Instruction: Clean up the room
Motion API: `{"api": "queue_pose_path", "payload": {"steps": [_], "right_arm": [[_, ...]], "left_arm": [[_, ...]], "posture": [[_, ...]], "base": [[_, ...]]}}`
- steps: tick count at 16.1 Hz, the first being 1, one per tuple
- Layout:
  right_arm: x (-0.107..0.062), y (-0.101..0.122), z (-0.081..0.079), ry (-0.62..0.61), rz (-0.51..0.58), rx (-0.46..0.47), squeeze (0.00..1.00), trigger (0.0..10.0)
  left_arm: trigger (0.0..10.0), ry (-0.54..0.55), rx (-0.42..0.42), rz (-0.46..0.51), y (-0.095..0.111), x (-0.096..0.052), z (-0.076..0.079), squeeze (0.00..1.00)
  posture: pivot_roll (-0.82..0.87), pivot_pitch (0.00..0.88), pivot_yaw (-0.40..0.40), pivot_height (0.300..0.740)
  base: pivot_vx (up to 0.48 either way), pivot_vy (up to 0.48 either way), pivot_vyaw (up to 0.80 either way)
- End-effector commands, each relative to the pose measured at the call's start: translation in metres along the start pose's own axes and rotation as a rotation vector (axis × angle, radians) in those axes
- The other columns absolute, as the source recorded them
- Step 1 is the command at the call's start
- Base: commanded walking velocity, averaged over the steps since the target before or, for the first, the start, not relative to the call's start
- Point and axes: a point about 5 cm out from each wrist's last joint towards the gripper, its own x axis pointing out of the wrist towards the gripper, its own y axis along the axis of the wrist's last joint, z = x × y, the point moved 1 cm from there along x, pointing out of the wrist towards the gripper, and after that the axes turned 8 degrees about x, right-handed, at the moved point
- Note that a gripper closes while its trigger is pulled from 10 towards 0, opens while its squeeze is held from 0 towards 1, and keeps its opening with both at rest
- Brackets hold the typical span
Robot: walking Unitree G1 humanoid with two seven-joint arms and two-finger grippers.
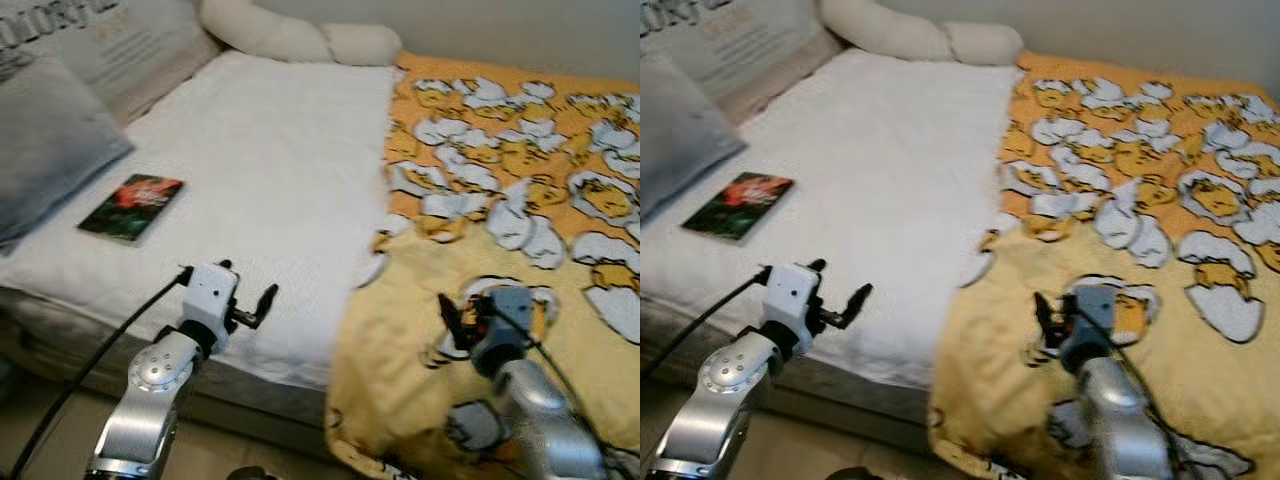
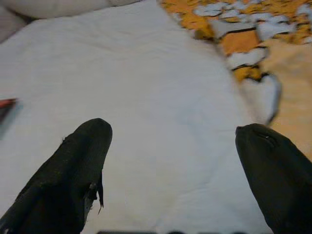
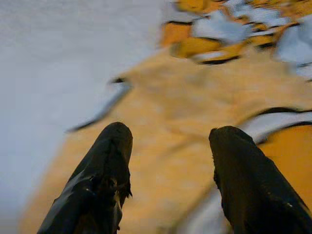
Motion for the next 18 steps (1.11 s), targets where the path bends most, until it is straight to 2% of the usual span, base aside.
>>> {"api": "queue_pose_path", "payload": {"steps": [1, 3, 5, 6, 7, 10, 13, 15, 18], "right_arm": [[-0.002, 0.000, 0.005, -0.038, 0.007, -0.017, 0.00, 10.0], [0.002, -0.004, 0.001, -0.070, 0.005, 0.008, 0.00, 10.0], [0.004, -0.004, 0.005, -0.117, 0.019, 0.042, 0.00, 10.0], [0.004, -0.004, 0.004, -0.120, 0.022, 0.047, 0.00, 10.0], [0.005, -0.002, 0.003, -0.122, 0.026, 0.018, 0.00, 10.0], [0.007, 0.002, 0.002, -0.125, 0.037, 0.022, 0.00, 10.0], [0.009, 0.004, -0.013, -0.048, 0.019, -0.006, 0.00, 10.0], [0.012, 0.004, -0.020, -0.016, -0.011, -0.045, 0.00, 10.0], [0.014, 0.008, -0.028, 0.036, -0.005, -0.024, 0.00, 10.0]], "left_arm": [[10.0, 0.020, 0.010, 0.005, 0.002, 0.001, -0.003, 0.33], [10.0, 0.027, 0.008, 0.022, 0.009, 0.007, -0.003, 0.33], [10.0, 0.023, 0.016, 0.024, 0.009, 0.009, -0.003, 0.33], [10.0, 0.037, 0.026, 0.024, 0.009, 0.010, -0.005, 0.34], [10.0, 0.044, 0.044, 0.029, 0.012, 0.013, -0.008, 0.36], [10.0, 0.038, 0.040, 0.032, 0.013, 0.015, -0.007, 0.36], [10.0, 0.094, 0.003, 0.013, 0.008, 0.013, -0.009, 0.32], [10.0, 0.110, -0.012, 0.015, 0.008, 0.012, -0.010, 0.33], [10.0, 0.128, -0.047, 0.037, 0.011, 0.012, -0.012, 0.35]], "posture": [[-0.06, 0.000, -0.014, 0.740], [-0.06, 0.000, -0.002, 0.740], [-0.07, 0.000, -0.001, 0.740], [-0.07, 0.000, 0.004, 0.740], [-0.07, 0.000, 0.008, 0.740], [-0.08, 0.000, 0.008, 0.740], [-0.07, 0.000, -0.002, 0.740], [-0.07, 0.000, -0.010, 0.740], [-0.06, 0.000, -0.016, 0.740]], "base": [[0.000, 0.480, 0.00], [0.000, 0.480, 0.00], [0.000, 0.480, -0.74], [0.000, 0.000, -0.74], [0.000, -0.480, -0.73], [0.000, -0.480, -0.62], [0.000, 0.000, 0.00], [0.000, 0.000, 0.00], [0.000, 0.000, 0.00]]}}
